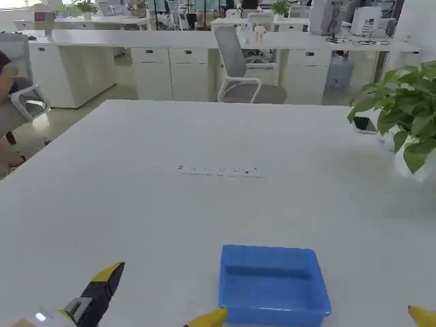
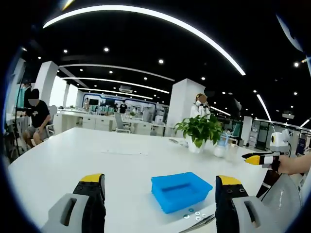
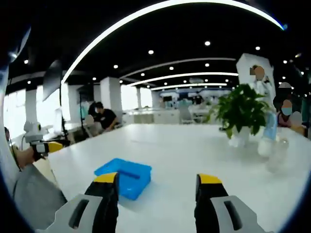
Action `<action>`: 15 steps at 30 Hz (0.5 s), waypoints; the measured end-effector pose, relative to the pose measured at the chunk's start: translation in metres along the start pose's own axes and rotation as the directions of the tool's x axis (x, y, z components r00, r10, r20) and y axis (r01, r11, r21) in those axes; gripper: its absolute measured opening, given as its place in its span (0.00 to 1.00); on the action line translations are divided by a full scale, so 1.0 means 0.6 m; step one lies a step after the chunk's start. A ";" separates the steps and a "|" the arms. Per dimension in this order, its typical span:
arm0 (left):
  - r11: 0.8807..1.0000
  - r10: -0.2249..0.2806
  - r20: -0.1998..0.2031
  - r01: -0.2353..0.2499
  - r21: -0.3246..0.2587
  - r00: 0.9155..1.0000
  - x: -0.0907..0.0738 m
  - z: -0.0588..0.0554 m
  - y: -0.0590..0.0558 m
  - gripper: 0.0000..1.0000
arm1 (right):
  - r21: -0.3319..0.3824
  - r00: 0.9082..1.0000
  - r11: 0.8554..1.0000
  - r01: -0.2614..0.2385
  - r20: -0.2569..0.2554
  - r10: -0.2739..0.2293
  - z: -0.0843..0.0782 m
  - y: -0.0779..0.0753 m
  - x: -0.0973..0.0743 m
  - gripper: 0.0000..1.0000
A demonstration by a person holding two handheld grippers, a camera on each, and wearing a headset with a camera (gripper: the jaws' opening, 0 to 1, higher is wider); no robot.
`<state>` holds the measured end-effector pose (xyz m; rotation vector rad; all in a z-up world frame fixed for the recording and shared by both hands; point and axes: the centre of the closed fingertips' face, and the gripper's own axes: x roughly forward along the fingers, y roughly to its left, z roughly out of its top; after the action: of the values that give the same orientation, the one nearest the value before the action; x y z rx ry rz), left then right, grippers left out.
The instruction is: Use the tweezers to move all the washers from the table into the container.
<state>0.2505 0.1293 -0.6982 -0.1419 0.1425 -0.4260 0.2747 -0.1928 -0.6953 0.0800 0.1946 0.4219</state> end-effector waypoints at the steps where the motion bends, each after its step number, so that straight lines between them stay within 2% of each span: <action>1: 1.000 0.001 -0.004 -0.001 -0.001 1.000 0.000 -0.001 0.000 0.94 | 0.005 1.000 1.000 0.007 0.002 -0.007 0.000 -0.003 -0.001 0.59; 6: 1.000 -0.004 -0.002 0.004 -0.002 1.000 0.000 0.000 -0.002 0.94 | 0.013 1.000 1.000 0.026 0.015 -0.026 0.004 -0.007 -0.003 0.58; 15: 1.000 -0.018 -0.029 0.019 0.021 0.999 0.002 -0.008 -0.009 0.93 | 0.004 0.999 0.999 0.034 0.006 -0.034 0.001 -0.007 -0.003 0.58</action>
<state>0.2488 0.1233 -0.7019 -0.1162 0.1654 -0.4479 0.2749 -0.1972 -0.6949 0.0816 0.1903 0.3872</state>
